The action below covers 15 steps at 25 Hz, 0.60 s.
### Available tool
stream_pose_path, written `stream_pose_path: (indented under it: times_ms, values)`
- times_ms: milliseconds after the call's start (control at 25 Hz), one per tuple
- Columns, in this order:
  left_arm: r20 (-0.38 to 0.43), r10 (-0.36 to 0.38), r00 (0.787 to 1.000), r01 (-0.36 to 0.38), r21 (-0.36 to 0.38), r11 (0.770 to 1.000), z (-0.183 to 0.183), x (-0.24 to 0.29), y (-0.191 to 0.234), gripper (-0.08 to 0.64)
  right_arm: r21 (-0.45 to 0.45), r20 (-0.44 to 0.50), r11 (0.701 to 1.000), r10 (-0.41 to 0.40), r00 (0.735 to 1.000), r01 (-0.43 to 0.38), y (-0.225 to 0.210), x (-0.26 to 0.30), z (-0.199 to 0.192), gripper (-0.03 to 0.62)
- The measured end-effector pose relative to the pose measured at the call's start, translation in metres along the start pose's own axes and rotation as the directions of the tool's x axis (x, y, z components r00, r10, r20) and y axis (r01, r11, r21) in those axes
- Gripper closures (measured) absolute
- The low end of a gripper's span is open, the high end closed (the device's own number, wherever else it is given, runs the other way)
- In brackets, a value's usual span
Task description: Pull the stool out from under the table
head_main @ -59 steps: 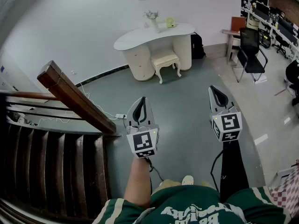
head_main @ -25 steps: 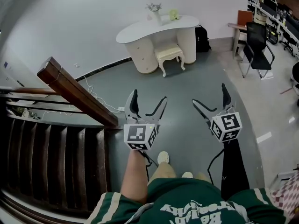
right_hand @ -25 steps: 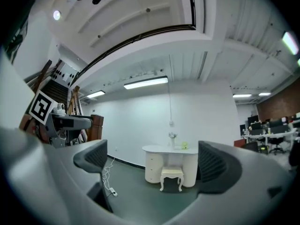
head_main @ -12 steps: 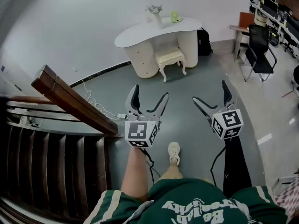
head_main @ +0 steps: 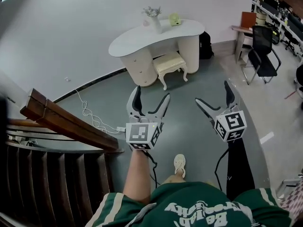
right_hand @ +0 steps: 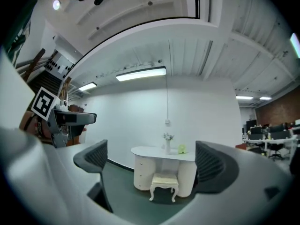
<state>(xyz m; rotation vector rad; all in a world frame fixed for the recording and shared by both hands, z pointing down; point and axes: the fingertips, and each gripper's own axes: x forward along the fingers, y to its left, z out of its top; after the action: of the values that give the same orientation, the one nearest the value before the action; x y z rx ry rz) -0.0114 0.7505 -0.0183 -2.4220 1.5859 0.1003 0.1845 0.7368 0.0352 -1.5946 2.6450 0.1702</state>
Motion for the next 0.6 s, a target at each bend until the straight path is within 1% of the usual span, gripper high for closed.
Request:
stream_pose_path:
  times_ms: [160,320,600]
  values:
    - [-0.021,-0.014,1.000,0.014,-0.014,1.000,-0.018,0.041,0.038,0.112,-0.001,-0.005,1.000,-0.026,1.000,0.026,-0.009,0.053,0.000,-0.002]
    - [-0.025,-0.029,0.999,0.028,-0.034,0.999,-0.035,0.074,0.075,0.113,-0.024,-0.025,0.999,-0.031,0.999,0.030,-0.010,0.102,-0.004,-0.002]
    - [-0.027,-0.039,0.999,0.037,-0.069,0.997,-0.055,0.111,0.117,0.114,-0.036,-0.063,0.999,-0.035,0.997,0.033,-0.013,0.154,-0.017,-0.002]
